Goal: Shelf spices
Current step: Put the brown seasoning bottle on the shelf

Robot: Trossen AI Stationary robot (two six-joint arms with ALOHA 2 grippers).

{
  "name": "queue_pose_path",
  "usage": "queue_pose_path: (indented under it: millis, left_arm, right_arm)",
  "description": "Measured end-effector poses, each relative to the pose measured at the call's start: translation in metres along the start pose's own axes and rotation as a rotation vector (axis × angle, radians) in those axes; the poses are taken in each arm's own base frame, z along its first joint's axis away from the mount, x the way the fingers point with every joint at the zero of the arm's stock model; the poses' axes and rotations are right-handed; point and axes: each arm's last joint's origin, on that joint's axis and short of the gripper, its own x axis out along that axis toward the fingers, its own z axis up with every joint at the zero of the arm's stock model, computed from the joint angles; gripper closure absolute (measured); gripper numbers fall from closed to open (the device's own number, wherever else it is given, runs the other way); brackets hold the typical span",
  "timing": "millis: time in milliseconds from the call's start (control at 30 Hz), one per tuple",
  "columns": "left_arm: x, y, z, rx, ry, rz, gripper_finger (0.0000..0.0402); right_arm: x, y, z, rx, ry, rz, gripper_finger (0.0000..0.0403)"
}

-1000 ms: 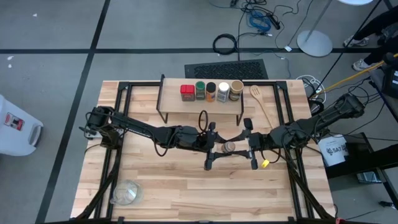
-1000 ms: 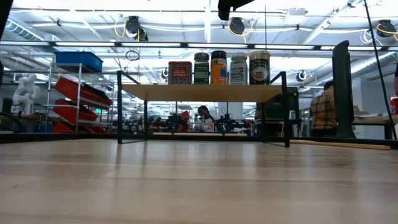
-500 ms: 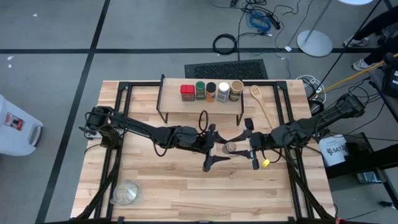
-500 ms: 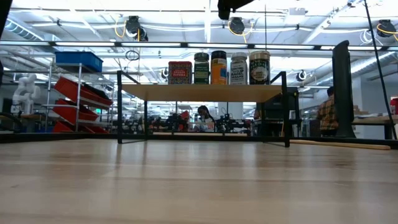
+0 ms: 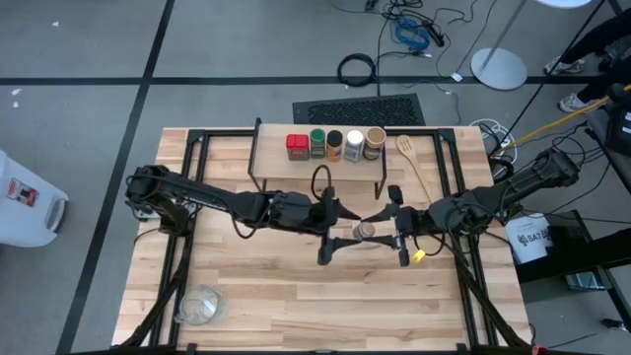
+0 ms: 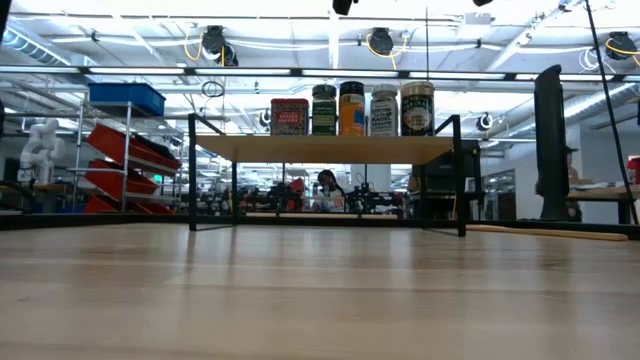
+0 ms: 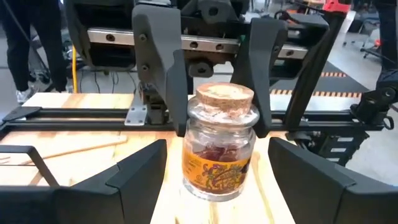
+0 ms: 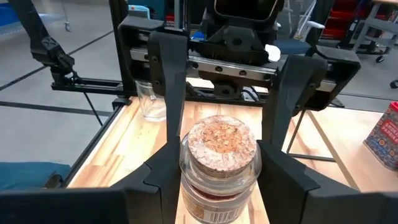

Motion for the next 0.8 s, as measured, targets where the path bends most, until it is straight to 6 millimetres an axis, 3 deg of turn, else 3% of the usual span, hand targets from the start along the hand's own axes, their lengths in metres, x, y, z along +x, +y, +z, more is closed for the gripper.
queue_pose_path:
  millis: [800]
  left_arm:
    - [0.0017,0.0067,0.0011,-0.013,0.023,-0.035,0.0111]
  right_arm:
    - [0.0000,0.0000,0.0001,0.010,-0.001,0.001,0.0245]
